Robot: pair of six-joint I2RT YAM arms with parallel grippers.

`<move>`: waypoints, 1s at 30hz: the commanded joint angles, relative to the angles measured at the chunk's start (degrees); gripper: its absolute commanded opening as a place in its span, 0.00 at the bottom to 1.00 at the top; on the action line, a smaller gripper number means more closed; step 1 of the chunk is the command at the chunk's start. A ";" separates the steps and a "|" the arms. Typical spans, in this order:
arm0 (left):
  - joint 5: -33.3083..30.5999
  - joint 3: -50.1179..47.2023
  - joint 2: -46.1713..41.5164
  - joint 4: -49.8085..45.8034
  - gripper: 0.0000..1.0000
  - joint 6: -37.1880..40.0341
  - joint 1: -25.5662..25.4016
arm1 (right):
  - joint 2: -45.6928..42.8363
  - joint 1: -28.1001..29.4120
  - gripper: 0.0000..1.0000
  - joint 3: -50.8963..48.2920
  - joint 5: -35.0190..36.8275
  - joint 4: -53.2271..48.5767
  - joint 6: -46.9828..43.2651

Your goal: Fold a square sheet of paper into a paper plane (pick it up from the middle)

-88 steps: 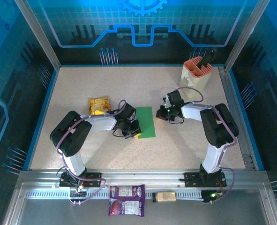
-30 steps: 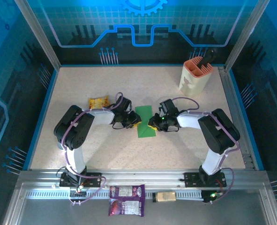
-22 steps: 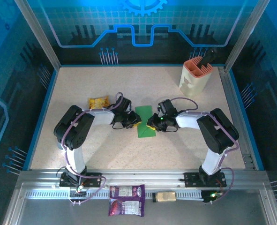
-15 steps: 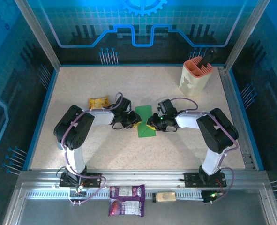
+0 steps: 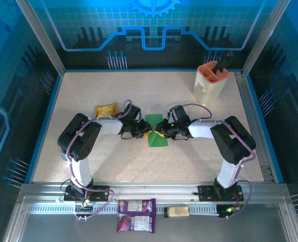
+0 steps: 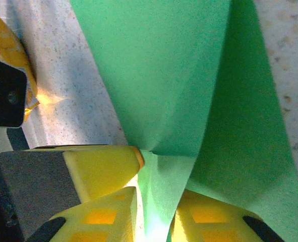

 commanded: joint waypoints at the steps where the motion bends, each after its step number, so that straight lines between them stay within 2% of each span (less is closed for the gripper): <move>1: -1.46 -2.03 0.94 -3.51 0.24 -0.56 0.28 | 0.04 1.16 0.24 -1.12 -1.36 1.83 0.72; 8: -1.30 -1.46 -0.59 -3.56 0.26 -0.82 0.33 | 0.87 1.25 0.16 -1.30 -0.36 0.76 -0.76; 12: -1.50 -1.33 -4.09 -3.46 0.33 -0.97 0.92 | -0.26 1.23 0.09 -0.86 0.85 -0.12 -2.70; 20: -1.24 -7.38 -17.14 1.25 0.57 -2.08 5.21 | -8.11 0.16 0.04 -0.43 1.76 2.42 -10.50; 25: 1.71 -11.26 -25.55 6.20 0.77 -2.16 6.74 | -14.70 -2.02 0.04 -0.16 -2.47 5.18 -14.60; 30: 6.62 -12.28 -29.59 11.31 0.96 -3.06 6.73 | -17.98 -5.35 0.04 -0.40 -9.42 10.27 -11.89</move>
